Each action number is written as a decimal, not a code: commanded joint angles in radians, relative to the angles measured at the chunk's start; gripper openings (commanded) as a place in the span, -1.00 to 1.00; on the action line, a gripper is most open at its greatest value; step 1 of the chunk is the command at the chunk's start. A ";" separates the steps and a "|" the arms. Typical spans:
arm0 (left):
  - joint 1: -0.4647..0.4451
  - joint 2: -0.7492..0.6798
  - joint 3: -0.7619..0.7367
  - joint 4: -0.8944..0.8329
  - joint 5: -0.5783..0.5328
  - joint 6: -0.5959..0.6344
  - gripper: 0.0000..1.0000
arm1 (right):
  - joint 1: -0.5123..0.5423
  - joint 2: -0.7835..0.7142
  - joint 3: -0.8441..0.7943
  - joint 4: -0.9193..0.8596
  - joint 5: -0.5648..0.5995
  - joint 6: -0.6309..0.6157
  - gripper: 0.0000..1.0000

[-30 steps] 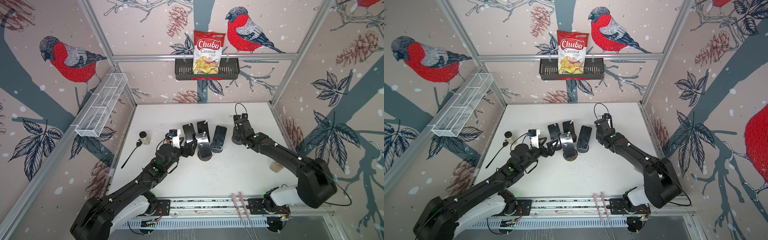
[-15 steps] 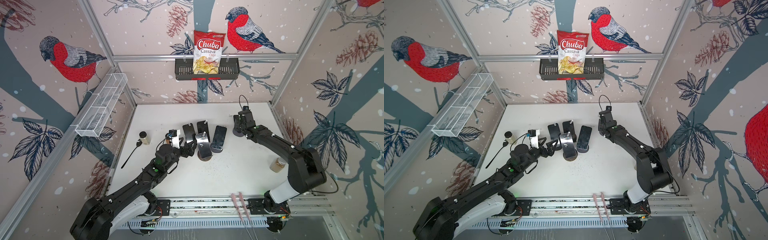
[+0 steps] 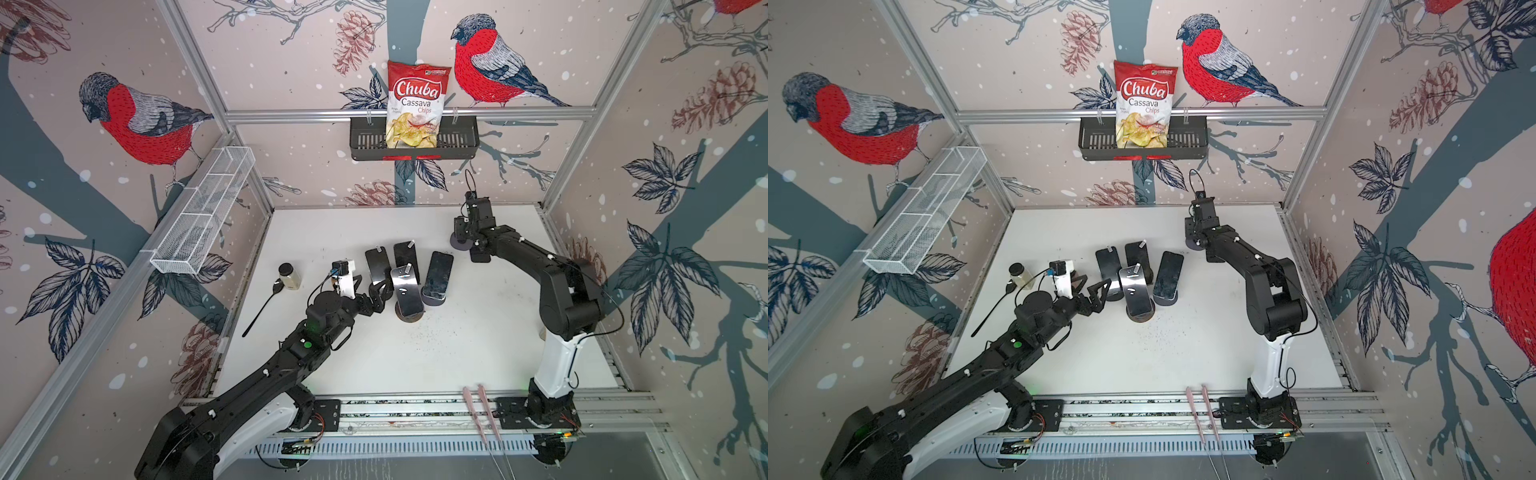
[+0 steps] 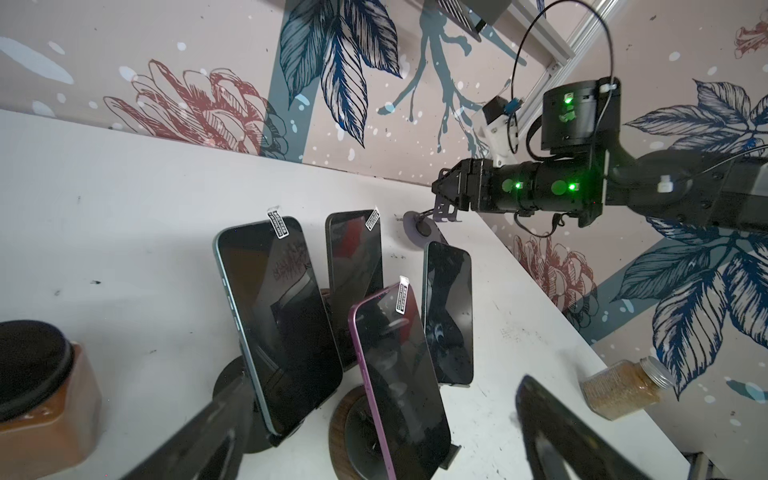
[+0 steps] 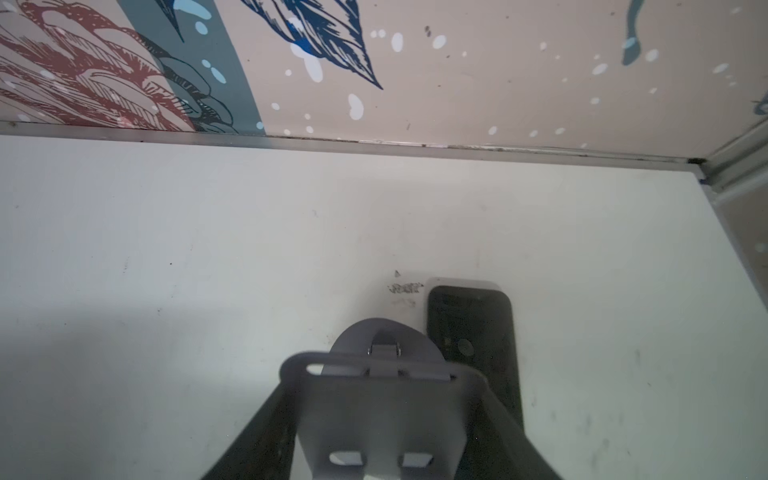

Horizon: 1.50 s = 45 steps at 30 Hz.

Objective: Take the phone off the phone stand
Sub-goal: 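Grasp the grey stand with the right gripper and lift it, then carry the grey stand beside the lying phone and set it down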

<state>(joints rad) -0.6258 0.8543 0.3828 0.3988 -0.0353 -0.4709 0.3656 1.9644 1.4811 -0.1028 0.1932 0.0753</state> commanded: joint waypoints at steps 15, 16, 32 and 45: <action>0.000 -0.052 -0.009 -0.025 -0.058 -0.020 0.95 | -0.068 0.196 0.163 -0.065 -0.201 -0.080 0.16; 0.000 -0.049 -0.009 -0.022 -0.057 -0.021 0.95 | -0.068 0.202 0.166 -0.070 -0.198 -0.076 0.17; 0.000 -0.056 -0.013 -0.027 -0.051 -0.011 0.95 | -0.050 0.208 0.172 -0.070 -0.160 -0.022 0.40; 0.000 -0.065 0.001 -0.044 -0.041 -0.001 0.95 | -0.050 0.056 0.139 -0.075 -0.130 0.067 0.82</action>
<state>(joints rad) -0.6258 0.7883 0.3729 0.3542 -0.0807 -0.4904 0.3134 2.0571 1.6314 -0.1909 0.0467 0.1051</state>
